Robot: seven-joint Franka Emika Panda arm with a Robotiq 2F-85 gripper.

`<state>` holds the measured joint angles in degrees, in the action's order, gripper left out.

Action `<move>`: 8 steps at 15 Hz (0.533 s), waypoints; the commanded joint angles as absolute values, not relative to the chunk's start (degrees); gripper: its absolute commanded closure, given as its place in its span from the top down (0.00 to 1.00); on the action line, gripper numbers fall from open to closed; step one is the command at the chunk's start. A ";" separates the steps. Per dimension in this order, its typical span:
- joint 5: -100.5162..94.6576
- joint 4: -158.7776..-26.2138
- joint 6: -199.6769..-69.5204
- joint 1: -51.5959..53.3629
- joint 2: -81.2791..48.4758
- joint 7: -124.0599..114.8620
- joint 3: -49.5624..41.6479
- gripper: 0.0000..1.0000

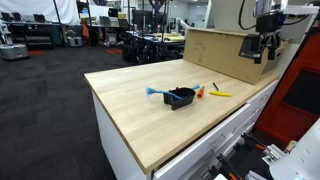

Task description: Remove the blue object from the bowl

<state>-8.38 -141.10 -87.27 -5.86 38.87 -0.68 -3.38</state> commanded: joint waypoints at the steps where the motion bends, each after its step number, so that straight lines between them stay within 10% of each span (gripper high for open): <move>1: -8.50 -141.01 -87.15 -5.48 38.85 -0.87 -3.66 1.00; 8: 1.19 -139.08 -88.58 -5.35 33.17 -8.46 -3.12 1.00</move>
